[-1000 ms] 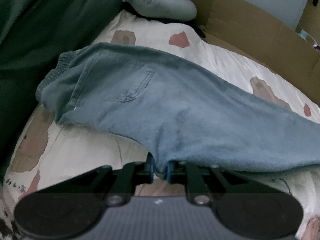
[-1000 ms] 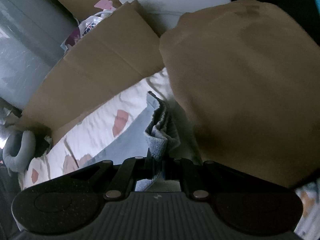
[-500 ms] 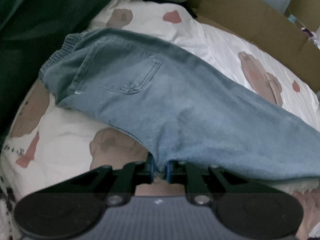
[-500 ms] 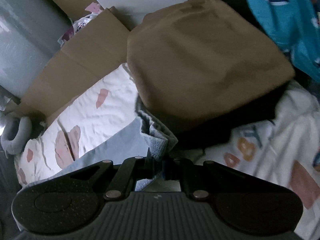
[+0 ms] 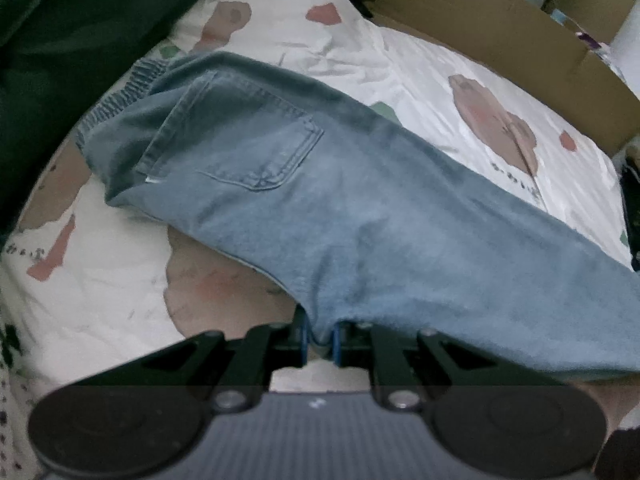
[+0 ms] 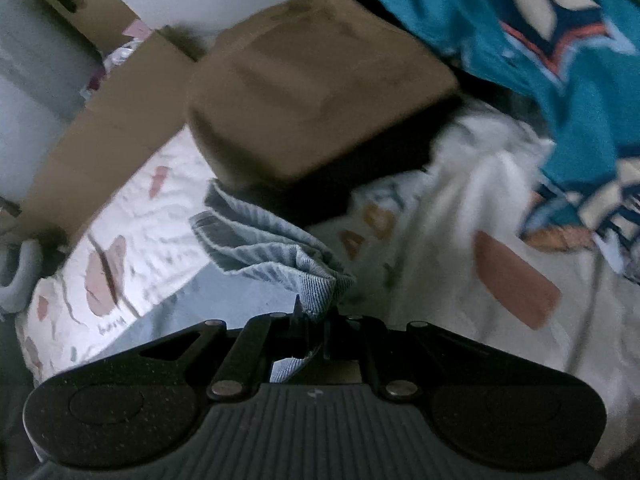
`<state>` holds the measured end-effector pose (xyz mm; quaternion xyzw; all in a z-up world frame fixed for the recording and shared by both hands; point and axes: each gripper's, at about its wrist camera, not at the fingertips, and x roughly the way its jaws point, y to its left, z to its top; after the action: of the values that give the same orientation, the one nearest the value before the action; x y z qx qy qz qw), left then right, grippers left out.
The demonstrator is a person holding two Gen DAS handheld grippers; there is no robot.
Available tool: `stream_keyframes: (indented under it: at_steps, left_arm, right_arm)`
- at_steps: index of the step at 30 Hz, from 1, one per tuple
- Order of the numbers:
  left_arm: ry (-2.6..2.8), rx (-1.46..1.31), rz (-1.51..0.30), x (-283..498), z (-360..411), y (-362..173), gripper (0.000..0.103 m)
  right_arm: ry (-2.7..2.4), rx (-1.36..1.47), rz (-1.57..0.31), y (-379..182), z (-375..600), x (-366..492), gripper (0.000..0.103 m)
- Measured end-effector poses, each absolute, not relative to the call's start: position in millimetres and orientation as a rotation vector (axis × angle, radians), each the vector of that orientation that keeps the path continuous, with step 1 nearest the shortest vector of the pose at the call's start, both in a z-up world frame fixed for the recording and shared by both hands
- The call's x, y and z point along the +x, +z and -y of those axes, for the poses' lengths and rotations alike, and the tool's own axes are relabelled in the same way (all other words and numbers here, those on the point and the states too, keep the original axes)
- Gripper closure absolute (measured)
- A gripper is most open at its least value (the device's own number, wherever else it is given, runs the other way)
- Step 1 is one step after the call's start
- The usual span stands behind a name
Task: Fold clothes
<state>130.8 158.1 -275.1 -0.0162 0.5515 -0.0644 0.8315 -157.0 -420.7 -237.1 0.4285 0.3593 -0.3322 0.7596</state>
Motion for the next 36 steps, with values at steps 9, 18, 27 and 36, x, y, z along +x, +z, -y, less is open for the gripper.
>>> stream_keyframes:
  at_steps: [9,18,27,36]
  left_arm:
    - [-0.163,-0.04,-1.171,129,-165,-269,0.092]
    - [-0.178,0.01,-1.204,145,-163,-269,0.092]
    - [-0.181,0.024,-1.246,169,-175,-279,0.091]
    - [-0.182,0.017,-1.275,165,-179,-287,0.081]
  right_arm:
    - [-0.79,0.968,-0.804,-245,401,-202,0.098]
    - [-0.835,1.079,-0.828,-278,385,-247,0.098]
    - [-0.882,1.275,-0.799,-314,383,-278,0.092]
    - [-0.993,1.278,-0.867,-324,377,-313,0.083]
